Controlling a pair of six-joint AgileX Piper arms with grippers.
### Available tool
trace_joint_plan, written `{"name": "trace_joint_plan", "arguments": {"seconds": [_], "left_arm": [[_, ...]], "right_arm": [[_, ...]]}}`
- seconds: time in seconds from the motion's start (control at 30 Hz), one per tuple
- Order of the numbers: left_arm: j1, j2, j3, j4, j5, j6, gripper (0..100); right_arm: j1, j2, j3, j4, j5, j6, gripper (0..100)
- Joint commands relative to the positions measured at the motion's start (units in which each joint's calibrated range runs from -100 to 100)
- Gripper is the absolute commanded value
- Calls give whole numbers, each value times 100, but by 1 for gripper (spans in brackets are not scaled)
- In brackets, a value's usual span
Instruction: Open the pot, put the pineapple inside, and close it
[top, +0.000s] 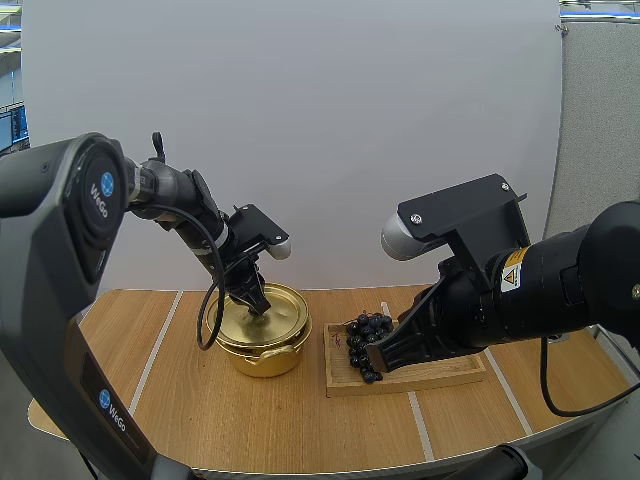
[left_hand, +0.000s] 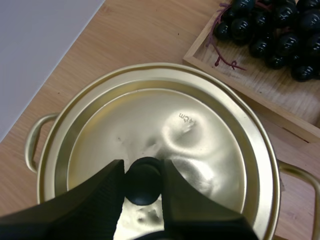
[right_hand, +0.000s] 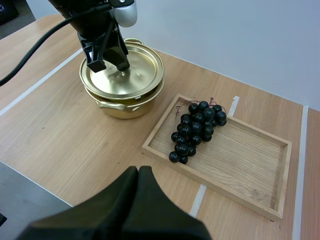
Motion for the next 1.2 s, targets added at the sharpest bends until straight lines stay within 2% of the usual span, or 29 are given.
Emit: {"name": "trace_joint_plan", "arguments": {"seconds": [0.0, 0.8, 1.03, 1.1, 1.13, 1.17], "left_arm": [[5, 56, 9, -238, -18, 65, 0], [5, 453, 9, -253, -61, 21, 0], [5, 453, 9, -253, 317, 21, 0], [5, 441, 9, -253, 356, 21, 5], [5, 416, 9, -253, 374, 21, 10], [5, 385, 9, -253, 374, 21, 20]], "right_arm": [[-23, -50, 2, 41, 0, -16, 0], [-23, -50, 2, 41, 0, -16, 0], [-23, -50, 2, 41, 0, -16, 0], [-23, -50, 2, 41, 0, -16, 0], [-23, -50, 2, 41, 0, -16, 0], [-23, -50, 2, 41, 0, -16, 0]]}}
